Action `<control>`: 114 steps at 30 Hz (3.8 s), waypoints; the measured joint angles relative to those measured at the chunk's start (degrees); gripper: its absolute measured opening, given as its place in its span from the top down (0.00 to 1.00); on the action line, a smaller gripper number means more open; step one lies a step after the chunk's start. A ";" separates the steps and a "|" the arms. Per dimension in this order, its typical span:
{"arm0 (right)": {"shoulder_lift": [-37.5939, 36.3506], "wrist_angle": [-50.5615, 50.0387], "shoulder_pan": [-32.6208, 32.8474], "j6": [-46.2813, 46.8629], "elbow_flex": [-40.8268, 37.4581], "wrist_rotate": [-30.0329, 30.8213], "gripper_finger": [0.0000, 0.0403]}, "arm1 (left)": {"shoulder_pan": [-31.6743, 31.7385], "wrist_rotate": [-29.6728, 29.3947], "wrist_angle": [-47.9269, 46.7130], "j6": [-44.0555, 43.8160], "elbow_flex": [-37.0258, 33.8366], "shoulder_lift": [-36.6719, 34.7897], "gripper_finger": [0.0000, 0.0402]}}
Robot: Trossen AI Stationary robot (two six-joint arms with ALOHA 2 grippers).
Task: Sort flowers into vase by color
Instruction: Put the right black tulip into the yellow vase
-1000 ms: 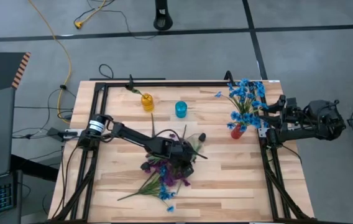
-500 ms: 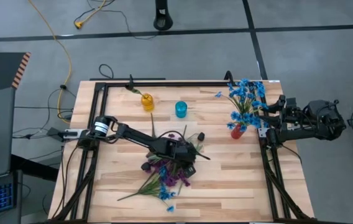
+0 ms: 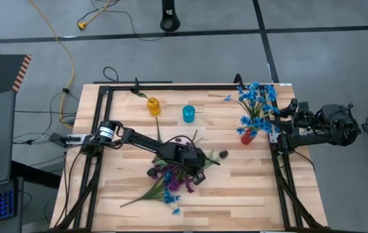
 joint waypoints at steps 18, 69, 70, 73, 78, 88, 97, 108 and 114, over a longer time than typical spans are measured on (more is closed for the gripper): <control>-0.02 0.02 0.00 0.02 -0.04 -0.02 0.42 | 1.79 -8.22 0.73 5.84 0.04 -12.56 1.00; -0.04 0.00 0.00 -0.04 -0.04 0.02 0.42 | 51.98 29.31 38.89 41.38 -24.14 -49.20 1.00; -0.04 0.00 0.00 -0.04 -0.04 0.00 0.42 | 53.59 31.08 40.59 40.95 -25.01 -48.73 1.00; -0.04 0.00 0.00 -0.03 -0.04 0.00 0.42 | 57.48 35.18 45.45 38.52 -27.55 -47.27 1.00; -0.04 0.02 0.00 -0.02 -0.04 0.02 0.42 | 61.93 41.66 51.00 37.01 -31.64 -46.36 1.00; -0.04 0.02 0.00 0.00 -0.04 0.02 0.42 | 64.41 45.04 58.34 37.00 -40.95 -45.68 1.00; -0.04 0.02 0.00 -0.02 -0.04 0.02 0.42 | 64.46 45.44 61.43 37.12 -44.15 -45.71 1.00; -0.04 0.01 0.00 -0.02 -0.04 0.02 0.42 | 65.02 49.31 61.05 37.70 -44.15 -45.73 1.00; -0.04 0.00 0.00 -0.02 -0.04 0.02 0.42 | 64.99 49.40 59.94 38.75 -44.13 -45.73 1.00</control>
